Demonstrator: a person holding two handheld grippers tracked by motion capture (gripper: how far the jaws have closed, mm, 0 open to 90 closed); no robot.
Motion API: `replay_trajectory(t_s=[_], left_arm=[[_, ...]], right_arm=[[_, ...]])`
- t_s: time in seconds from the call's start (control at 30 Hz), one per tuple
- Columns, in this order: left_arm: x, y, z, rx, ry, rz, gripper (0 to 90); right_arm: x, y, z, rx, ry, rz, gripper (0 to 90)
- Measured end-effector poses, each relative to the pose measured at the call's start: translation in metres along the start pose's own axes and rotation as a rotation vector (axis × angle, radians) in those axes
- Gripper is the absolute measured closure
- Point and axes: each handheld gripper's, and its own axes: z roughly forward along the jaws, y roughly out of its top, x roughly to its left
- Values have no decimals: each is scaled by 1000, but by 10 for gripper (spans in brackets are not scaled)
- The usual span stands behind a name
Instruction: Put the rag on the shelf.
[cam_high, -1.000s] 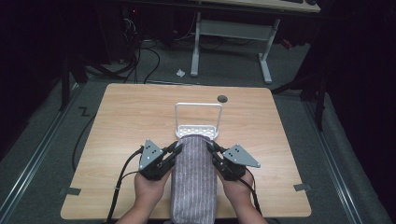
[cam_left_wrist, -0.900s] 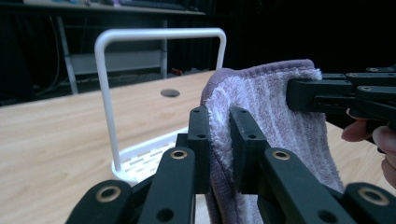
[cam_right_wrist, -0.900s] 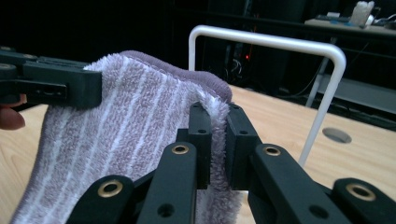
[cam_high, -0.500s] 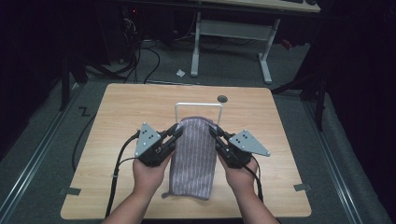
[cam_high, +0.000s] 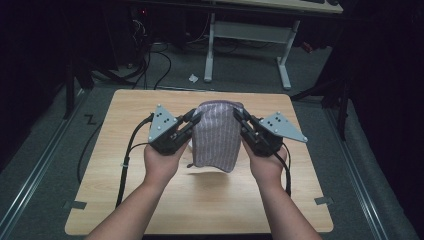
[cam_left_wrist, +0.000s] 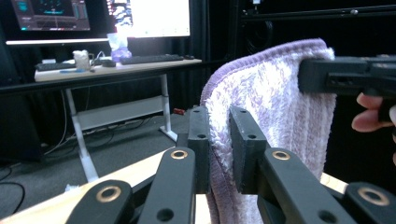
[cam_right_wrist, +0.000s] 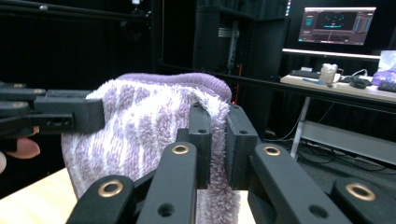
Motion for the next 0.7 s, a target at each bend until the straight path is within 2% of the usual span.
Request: replay_trajectory(t_s=[0.07,0.3,0.5,0.7], left_arm=[[1,3,5,10,2,14,797],[14,8,24,1,7,30,797],[33,6,39,8,12,-2,799],[44,7,51,27,45,17,798]], right_arm=[[-4,4,3,-2,-4,8,834],[-18,12,19,-6,-15,38,835],[-27,9,41,1,-20,56,834],[-35,5,61,18,-15,76,834]])
